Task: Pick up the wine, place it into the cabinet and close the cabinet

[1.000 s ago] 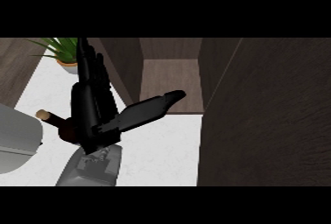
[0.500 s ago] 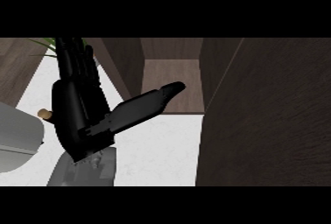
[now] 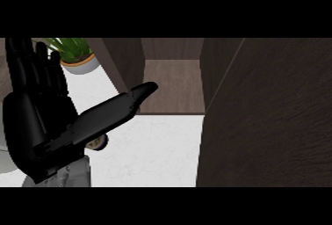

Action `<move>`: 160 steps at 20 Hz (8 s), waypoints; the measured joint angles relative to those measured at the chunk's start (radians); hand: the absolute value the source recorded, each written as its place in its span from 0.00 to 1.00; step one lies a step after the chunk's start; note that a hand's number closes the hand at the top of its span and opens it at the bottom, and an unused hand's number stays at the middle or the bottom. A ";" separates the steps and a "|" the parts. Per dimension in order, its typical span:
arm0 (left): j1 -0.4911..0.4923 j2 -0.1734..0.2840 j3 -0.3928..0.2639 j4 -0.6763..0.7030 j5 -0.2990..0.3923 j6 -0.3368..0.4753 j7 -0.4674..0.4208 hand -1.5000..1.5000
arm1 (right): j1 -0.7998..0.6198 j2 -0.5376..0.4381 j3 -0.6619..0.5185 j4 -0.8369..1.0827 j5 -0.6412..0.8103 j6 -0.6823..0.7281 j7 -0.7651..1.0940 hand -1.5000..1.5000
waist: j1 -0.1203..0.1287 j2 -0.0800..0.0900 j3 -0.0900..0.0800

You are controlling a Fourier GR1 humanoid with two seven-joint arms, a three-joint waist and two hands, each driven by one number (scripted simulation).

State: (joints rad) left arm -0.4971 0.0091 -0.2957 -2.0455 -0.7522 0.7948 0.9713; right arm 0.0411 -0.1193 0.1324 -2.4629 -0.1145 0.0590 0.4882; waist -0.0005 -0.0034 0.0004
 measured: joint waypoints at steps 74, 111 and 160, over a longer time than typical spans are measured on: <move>0.572 -0.004 0.396 0.546 1.012 -0.332 -1.191 0.00 | -0.136 0.034 -0.019 -0.036 0.039 -0.005 0.195 0.00 | -0.003 0.002 -0.001; 0.430 0.091 0.359 0.903 1.089 -0.647 -1.473 1.00 | -0.157 0.042 -0.037 -0.027 0.045 0.007 0.192 0.00 | -0.008 -0.001 0.003; 0.202 0.000 -0.067 0.237 0.934 -0.483 -0.889 1.00 | -0.092 0.089 -0.038 -0.012 0.040 0.048 0.128 0.00 | -0.008 0.002 0.000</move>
State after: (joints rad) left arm -0.2955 0.0089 -0.3628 -1.8082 0.1817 0.3123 0.0822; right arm -0.0510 -0.0302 0.0939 -2.4744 -0.0742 0.1066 0.6163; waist -0.0081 -0.0012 0.0005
